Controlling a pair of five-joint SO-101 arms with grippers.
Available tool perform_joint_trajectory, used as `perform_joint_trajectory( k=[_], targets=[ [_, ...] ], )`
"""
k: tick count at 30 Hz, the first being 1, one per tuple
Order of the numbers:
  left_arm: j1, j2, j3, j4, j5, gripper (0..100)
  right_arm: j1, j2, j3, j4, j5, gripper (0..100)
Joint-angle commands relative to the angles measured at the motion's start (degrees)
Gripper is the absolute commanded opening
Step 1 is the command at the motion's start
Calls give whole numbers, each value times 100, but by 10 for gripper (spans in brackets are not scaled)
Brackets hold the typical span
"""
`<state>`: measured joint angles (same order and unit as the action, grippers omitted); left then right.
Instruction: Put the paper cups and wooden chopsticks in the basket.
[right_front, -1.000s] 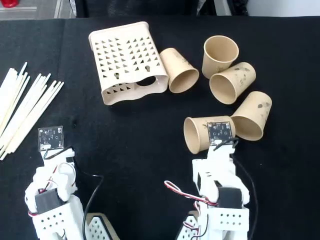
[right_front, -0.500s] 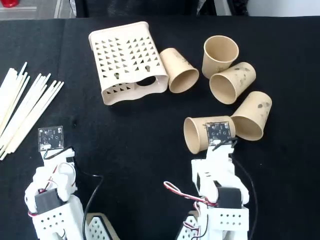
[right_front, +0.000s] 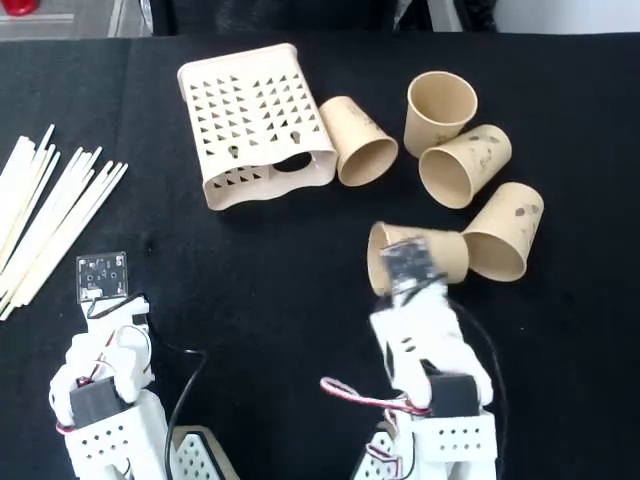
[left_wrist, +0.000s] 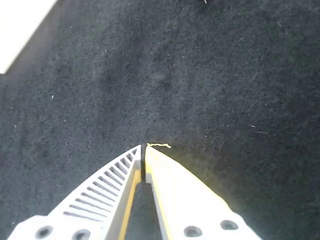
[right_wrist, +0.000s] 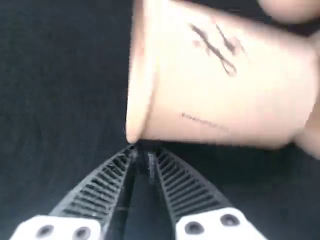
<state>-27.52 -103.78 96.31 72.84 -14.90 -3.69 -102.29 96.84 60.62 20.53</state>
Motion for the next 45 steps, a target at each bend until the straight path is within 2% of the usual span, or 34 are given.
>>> perform_joint_trajectory(
  k=[1,3,6,7,11,14,16,17,19,21,25,29,32,34,38,40,42,45],
  targets=[
    [-13,-35,92,-26,-44,29,-527,-75,-338,-1292,1459,15],
    [-356,-53,-92,-281,-53,29,-1002,-66,-752,-1521,1556,15],
    [-1130,-53,-620,-1257,-44,29,-1670,-13,-1525,-1231,1582,16],
    [-1191,-62,-796,-1591,-44,30,-1837,-4,-1771,-1029,1591,23],
    [-585,-62,-1200,-2488,-9,30,-2031,-4,-2686,18,1591,103],
    [523,-44,-1297,-2549,0,38,-1996,-4,-3099,299,1600,120],
    [1279,-26,-1253,-2690,123,101,-1837,-4,-3292,237,1556,120],
    [1560,-26,-1165,-2901,404,149,-1705,4,-3345,185,1451,121],
    [1745,-18,-963,-3464,1310,225,-1310,4,-3354,62,879,121],
    [1763,-9,-699,-4053,1829,226,-958,4,-3275,-105,264,121],
    [2185,-9,101,-5046,1802,227,-501,4,-3152,-527,-659,121],
    [2484,352,-101,-5081,1776,228,-448,163,-3187,-571,-879,121],
    [2492,1055,-453,-5582,1802,228,-448,708,-3451,-633,-897,121],
    [2492,1829,-963,-5626,1811,228,-448,1297,-3890,-607,-897,121],
    [2527,3947,-2765,-4809,1881,228,-484,2695,-4945,-211,-905,121],
    [2431,5029,-3319,-4818,2040,229,-475,3240,-5244,-18,-905,121],
    [2378,6004,-3635,-5134,2057,229,-466,3538,-5297,35,-905,121],
    [2343,7209,-3767,-6066,2048,229,-475,3688,-5288,35,-905,121]
  ],
)
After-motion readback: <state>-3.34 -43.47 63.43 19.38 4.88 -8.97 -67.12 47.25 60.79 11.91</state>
